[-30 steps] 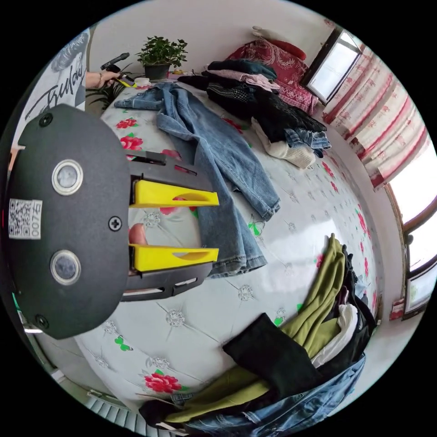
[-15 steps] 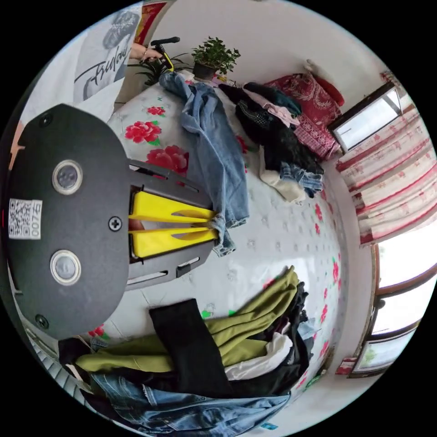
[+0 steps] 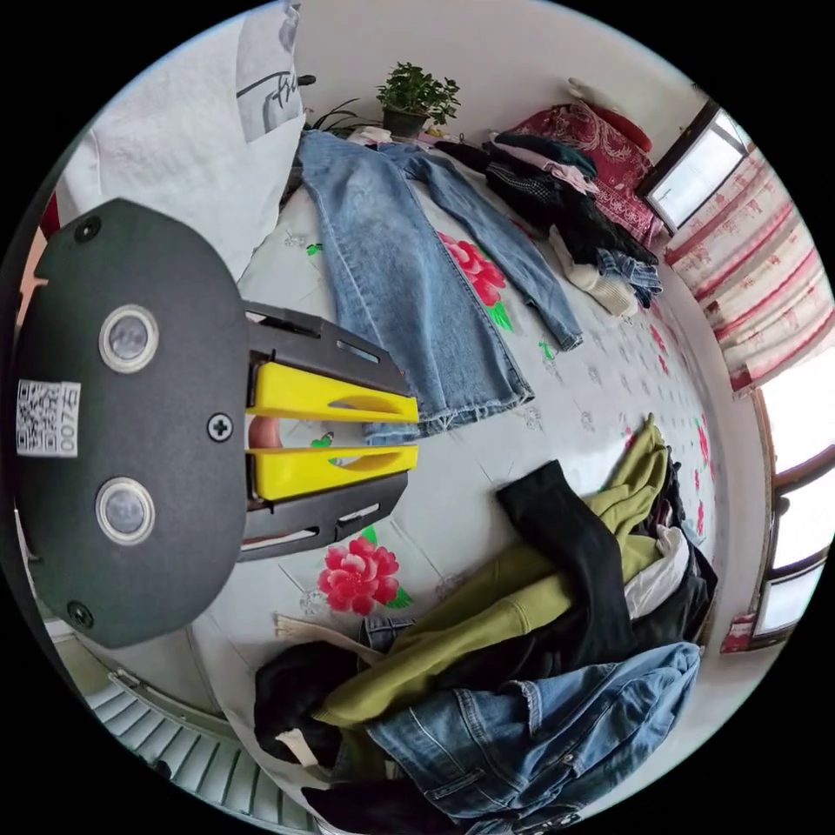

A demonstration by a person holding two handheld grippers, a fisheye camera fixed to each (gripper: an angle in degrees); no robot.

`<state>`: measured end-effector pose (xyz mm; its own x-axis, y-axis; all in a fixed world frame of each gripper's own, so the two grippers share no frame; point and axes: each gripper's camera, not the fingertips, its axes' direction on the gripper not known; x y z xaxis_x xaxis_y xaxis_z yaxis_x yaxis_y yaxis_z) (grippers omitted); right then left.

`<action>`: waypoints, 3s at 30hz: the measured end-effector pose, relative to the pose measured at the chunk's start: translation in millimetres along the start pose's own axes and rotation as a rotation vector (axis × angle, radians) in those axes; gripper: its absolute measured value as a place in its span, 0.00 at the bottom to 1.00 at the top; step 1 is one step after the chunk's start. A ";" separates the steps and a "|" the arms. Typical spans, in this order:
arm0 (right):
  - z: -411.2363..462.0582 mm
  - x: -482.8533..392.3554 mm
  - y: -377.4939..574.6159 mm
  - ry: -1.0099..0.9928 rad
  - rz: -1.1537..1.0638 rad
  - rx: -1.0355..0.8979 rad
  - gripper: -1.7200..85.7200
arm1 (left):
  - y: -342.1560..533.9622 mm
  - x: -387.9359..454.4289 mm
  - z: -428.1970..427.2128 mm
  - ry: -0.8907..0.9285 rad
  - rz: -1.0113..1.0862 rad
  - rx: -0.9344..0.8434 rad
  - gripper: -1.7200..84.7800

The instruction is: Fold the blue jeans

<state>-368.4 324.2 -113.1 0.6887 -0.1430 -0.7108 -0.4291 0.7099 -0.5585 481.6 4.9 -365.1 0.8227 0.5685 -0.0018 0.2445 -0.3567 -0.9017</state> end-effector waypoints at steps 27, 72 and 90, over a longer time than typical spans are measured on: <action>95.8 -53.7 -219.9 -0.231 0.089 -0.092 0.09 | -169.8 78.7 8.8 0.197 0.146 0.005 0.01; 68.1 -68.0 -201.8 0.340 0.052 0.015 0.07 | -366.6 12.8 36.2 0.173 0.165 0.082 0.10; 166.1 -232.5 -189.2 0.185 -0.606 -0.307 0.02 | -373.8 -50.4 43.5 0.314 0.150 0.150 0.01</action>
<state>-350.3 337.7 228.8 0.7594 -0.5862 -0.2824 -0.1657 0.2455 -0.9551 326.4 141.8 -46.7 0.9666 0.2549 -0.0265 0.0511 -0.2931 -0.9547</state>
